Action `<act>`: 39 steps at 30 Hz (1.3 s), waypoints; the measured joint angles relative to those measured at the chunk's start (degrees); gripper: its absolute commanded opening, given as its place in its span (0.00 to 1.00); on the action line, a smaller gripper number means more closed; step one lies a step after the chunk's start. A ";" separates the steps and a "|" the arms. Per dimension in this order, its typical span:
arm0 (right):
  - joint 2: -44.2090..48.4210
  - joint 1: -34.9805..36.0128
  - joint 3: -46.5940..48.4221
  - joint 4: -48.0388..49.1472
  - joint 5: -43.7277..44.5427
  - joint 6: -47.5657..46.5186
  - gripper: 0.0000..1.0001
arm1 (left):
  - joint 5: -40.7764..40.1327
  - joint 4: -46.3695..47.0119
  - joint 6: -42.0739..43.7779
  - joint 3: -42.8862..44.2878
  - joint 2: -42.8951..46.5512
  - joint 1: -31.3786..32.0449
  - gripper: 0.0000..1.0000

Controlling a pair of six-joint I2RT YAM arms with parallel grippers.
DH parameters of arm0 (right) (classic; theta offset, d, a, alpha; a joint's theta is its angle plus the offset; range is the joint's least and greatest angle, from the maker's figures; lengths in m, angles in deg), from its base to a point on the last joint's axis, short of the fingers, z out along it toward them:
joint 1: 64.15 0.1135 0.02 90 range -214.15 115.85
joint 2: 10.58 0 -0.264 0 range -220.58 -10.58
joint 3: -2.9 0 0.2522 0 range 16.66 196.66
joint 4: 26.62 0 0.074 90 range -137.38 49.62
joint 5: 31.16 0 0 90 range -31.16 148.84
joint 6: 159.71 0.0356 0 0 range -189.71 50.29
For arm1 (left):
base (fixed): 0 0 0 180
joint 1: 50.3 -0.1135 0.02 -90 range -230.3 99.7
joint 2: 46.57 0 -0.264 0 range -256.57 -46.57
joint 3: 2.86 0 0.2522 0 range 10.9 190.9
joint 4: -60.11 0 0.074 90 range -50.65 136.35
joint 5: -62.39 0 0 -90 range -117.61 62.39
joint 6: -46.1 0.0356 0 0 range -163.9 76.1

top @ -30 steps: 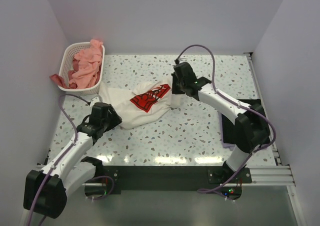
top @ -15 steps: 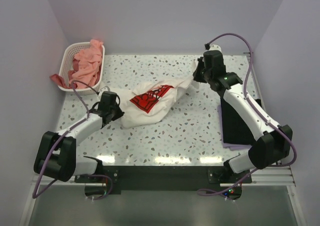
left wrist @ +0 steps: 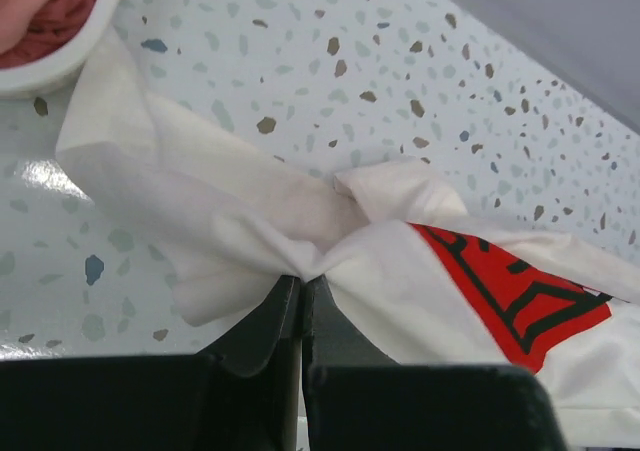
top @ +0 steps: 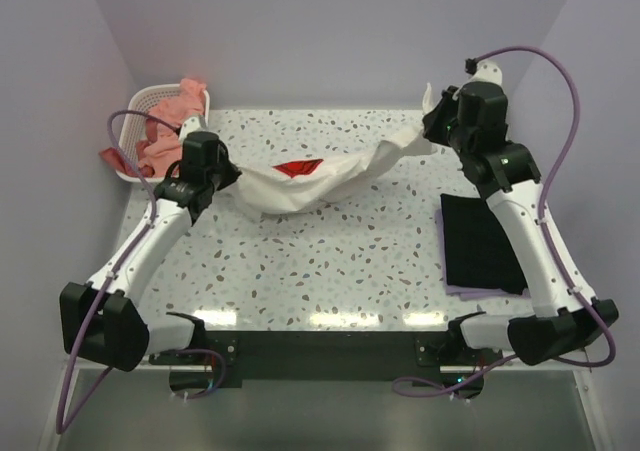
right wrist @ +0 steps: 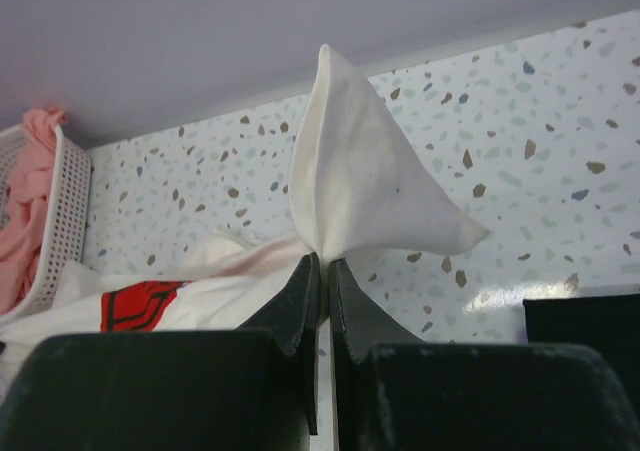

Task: Fold and stack the t-shirts
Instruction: Flatten the tshirt out

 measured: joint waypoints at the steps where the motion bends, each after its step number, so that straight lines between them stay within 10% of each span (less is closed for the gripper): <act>1: 0.48 -0.35 1.03 -0.39 0.31 -0.13 0.00 | 0.02 -1.18 0.44 1.66 0.92 -0.15 0.00; 9: 1.29 -1.42 9.42 1.75 1.62 -0.96 0.00 | 2.23 -3.43 3.45 16.81 0.33 -2.25 0.00; 23: -15.78 -7.89 32.50 5.53 0.15 -1.97 0.00 | 21.44 -5.97 5.40 68.70 -32.94 -10.49 0.00; 29: -1.62 -8.37 18.99 8.94 -0.92 -1.07 0.00 | 26.69 -4.20 4.59 61.02 -24.55 -16.13 0.00; 34: 9.14 -8.35 -4.04 13.60 -3.98 2.75 0.00 | 31.23 -2.93 5.38 49.18 -23.87 -16.11 0.49; 39: 4.26 -8.50 -23.91 17.75 -8.70 6.34 0.00 | 31.65 0.85 5.64 24.02 -24.30 -15.23 0.63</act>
